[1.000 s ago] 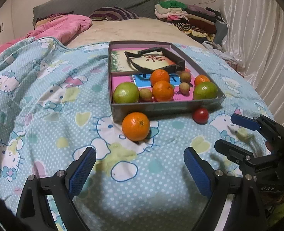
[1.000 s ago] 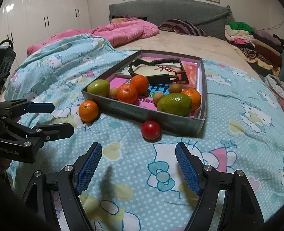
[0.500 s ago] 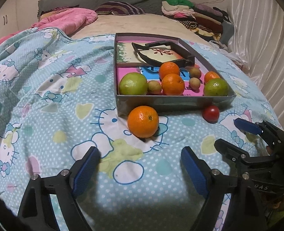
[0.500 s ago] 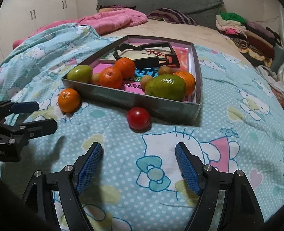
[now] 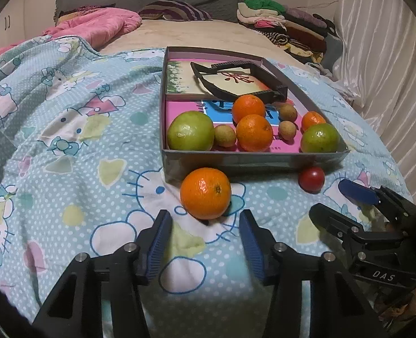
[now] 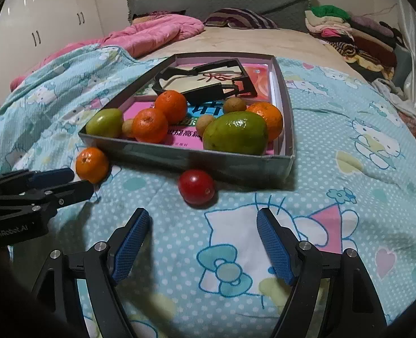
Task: Organize fruits
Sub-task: 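Move the left gripper to the loose orange while the right gripper approaches the red tomato, then close the left gripper on the orange while the right gripper closes on the red tomato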
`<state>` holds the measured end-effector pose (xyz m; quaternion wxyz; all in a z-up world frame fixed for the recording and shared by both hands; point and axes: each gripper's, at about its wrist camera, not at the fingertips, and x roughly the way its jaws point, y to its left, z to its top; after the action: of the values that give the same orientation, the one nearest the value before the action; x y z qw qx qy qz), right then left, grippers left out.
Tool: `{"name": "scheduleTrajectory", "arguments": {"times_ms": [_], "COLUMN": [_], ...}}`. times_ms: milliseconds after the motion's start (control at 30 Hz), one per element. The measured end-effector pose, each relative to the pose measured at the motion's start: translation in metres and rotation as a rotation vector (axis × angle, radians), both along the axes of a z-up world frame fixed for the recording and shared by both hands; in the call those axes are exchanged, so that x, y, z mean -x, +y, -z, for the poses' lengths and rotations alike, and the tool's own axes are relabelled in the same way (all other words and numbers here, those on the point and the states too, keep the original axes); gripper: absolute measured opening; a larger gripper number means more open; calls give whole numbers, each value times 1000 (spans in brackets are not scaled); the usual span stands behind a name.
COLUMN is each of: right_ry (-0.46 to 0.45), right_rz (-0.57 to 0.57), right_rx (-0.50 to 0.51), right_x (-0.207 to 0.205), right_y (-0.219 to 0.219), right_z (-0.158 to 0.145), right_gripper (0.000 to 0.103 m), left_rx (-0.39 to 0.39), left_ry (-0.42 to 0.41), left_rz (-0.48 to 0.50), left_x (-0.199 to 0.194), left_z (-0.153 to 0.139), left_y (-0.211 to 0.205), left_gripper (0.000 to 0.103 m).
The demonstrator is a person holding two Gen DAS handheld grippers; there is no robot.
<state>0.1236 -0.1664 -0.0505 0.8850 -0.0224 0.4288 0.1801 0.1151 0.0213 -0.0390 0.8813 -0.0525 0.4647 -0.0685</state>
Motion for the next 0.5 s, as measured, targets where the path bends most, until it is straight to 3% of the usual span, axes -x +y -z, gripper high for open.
{"name": "scheduleTrajectory", "arguments": {"times_ms": [200,367,500], "right_ry": [6,7,14], "right_rz": [18,23,24], "right_rx": [-11,5,1], "right_x": [-9,-14,-19], "right_y": [2,6,9], "right_z": [1,3,4], "right_gripper": [78,69,51], "left_rx": [10,15,19], "left_ry": [-1,1,-1], "left_rz": [-4,-4,-5], "left_x": [-5,-8,-10], "left_z": [2,3,3], "left_y": [1,1,1], "left_gripper": [47,46,45]}}
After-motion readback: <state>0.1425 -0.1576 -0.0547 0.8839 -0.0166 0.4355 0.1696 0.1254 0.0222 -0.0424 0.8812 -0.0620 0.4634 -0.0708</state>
